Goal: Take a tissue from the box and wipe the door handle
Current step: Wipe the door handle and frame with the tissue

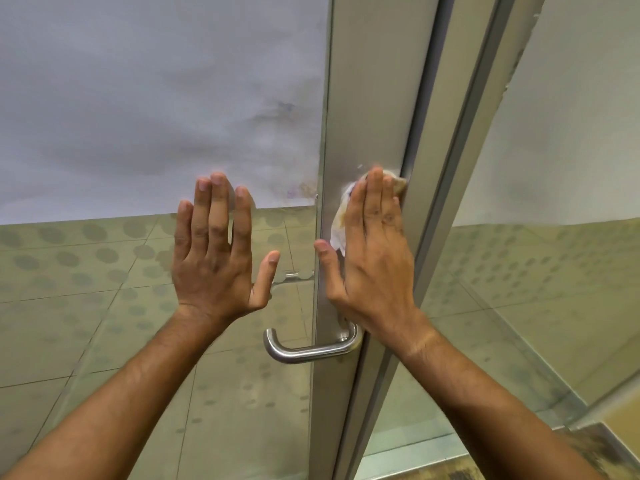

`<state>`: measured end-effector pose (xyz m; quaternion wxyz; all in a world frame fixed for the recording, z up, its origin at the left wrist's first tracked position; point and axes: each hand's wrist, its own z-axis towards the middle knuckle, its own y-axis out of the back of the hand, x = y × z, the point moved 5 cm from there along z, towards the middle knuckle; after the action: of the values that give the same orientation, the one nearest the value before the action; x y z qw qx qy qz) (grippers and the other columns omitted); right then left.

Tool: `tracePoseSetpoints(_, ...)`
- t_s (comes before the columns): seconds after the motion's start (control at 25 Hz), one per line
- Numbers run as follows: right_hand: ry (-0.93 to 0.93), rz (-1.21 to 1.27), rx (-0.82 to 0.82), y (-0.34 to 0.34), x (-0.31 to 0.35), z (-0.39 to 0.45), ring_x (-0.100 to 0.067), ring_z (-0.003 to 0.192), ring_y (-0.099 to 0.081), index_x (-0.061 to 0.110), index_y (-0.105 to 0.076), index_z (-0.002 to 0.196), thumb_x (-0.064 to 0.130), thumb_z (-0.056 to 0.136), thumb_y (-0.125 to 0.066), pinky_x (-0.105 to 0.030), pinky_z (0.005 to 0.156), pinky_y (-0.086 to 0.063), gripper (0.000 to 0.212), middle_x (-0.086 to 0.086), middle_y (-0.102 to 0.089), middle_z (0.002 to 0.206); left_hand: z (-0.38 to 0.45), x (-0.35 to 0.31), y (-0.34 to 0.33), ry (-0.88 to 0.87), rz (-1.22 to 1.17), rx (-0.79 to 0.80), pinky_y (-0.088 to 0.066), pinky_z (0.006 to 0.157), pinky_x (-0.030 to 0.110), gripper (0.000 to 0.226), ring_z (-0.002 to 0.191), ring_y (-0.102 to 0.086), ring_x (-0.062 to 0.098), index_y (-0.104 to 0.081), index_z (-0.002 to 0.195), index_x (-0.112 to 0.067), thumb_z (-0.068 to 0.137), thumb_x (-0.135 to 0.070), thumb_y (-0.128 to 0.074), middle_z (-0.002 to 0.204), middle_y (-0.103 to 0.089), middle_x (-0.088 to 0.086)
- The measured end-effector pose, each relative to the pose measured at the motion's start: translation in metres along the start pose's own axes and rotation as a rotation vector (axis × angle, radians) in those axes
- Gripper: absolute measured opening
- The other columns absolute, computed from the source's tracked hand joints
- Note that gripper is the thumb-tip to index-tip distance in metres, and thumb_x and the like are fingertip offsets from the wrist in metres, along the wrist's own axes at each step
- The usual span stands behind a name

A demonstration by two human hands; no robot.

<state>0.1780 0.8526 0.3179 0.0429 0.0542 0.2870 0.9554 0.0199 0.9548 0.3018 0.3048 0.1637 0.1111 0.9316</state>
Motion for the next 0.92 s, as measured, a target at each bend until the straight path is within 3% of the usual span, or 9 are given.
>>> tracePoseSetpoints(0.08, -0.028, 0.029, -0.025, 0.000, 0.003, 0.003, -0.038, 0.150, -0.001, -0.011, -0.013, 0.149, 0.045, 0.098, -0.043, -0.048, 0.123, -0.008, 0.082, -0.029, -0.006, 0.159, 0.000, 0.000, 0.000, 0.002, -0.003, -0.003, -0.005, 0.125, 0.049, 0.085, 0.154, 0.004, 0.032, -0.019, 0.155, 0.003, 0.093, -0.050, -0.044, 0.158, -0.012, 0.029)
tracePoseSetpoints(0.24, 0.045, 0.033, 0.106, -0.009, 0.012, -0.034, -0.038, 0.150, -0.001, -0.010, -0.015, 0.149, 0.043, 0.096, -0.049, -0.051, 0.122, -0.014, 0.081, -0.030, -0.007, 0.158, -0.001, 0.001, 0.000, 0.002, -0.004, -0.002, -0.002, 0.125, 0.047, 0.085, 0.154, 0.007, 0.031, -0.016, 0.156, 0.003, 0.094, -0.051, -0.042, 0.161, -0.007, 0.026)
tracePoseSetpoints(0.48, -0.061, 0.052, -0.045, -0.002, 0.004, 0.006, -0.040, 0.150, 0.001, -0.012, -0.011, 0.149, 0.045, 0.099, -0.041, -0.048, 0.123, -0.005, 0.081, -0.031, -0.003, 0.159, -0.001, 0.001, -0.002, 0.005, -0.005, -0.001, -0.003, 0.125, 0.048, 0.086, 0.154, 0.005, 0.031, -0.014, 0.157, 0.001, 0.094, -0.050, -0.043, 0.159, -0.011, 0.027)
tracePoseSetpoints(0.64, 0.032, 0.014, 0.160, -0.019, 0.012, -0.045, -0.036, 0.150, 0.005, -0.008, -0.007, 0.150, 0.047, 0.099, -0.039, -0.046, 0.123, -0.004, 0.082, -0.026, 0.003, 0.159, -0.001, 0.000, -0.001, 0.001, -0.005, -0.008, -0.003, 0.126, 0.048, 0.085, 0.154, 0.005, 0.031, -0.015, 0.156, 0.002, 0.094, -0.050, -0.041, 0.162, -0.007, 0.026)
tracePoseSetpoints(0.76, 0.093, 0.011, 0.103, -0.015, 0.004, -0.026, -0.035, 0.150, 0.005, -0.010, -0.010, 0.149, 0.047, 0.099, -0.036, -0.049, 0.123, -0.005, 0.079, -0.029, -0.002, 0.159, -0.001, 0.000, -0.001, -0.009, 0.001, -0.008, -0.001, 0.126, 0.047, 0.086, 0.154, 0.006, 0.031, -0.013, 0.157, 0.001, 0.094, -0.051, -0.041, 0.166, 0.005, 0.019)
tracePoseSetpoints(0.84, 0.108, 0.015, 0.036, -0.015, 0.001, -0.007, -0.036, 0.150, 0.004, -0.010, -0.014, 0.149, 0.047, 0.100, -0.035, -0.050, 0.123, -0.004, 0.078, -0.029, -0.004, 0.159, 0.000, 0.000, -0.002, -0.004, -0.001, -0.007, -0.002, 0.126, 0.047, 0.087, 0.154, 0.006, 0.031, -0.012, 0.157, 0.001, 0.094, -0.051, -0.042, 0.164, -0.002, 0.023)
tracePoseSetpoints(0.92, 0.199, -0.007, 0.082, -0.022, 0.001, -0.018, -0.036, 0.150, 0.001, -0.007, -0.011, 0.151, 0.048, 0.100, -0.034, -0.048, 0.123, -0.003, 0.078, -0.026, -0.002, 0.161, -0.001, 0.001, -0.003, -0.003, -0.004, -0.012, -0.002, 0.126, 0.047, 0.087, 0.154, 0.006, 0.031, -0.011, 0.158, 0.000, 0.094, -0.051, -0.042, 0.160, -0.008, 0.026)
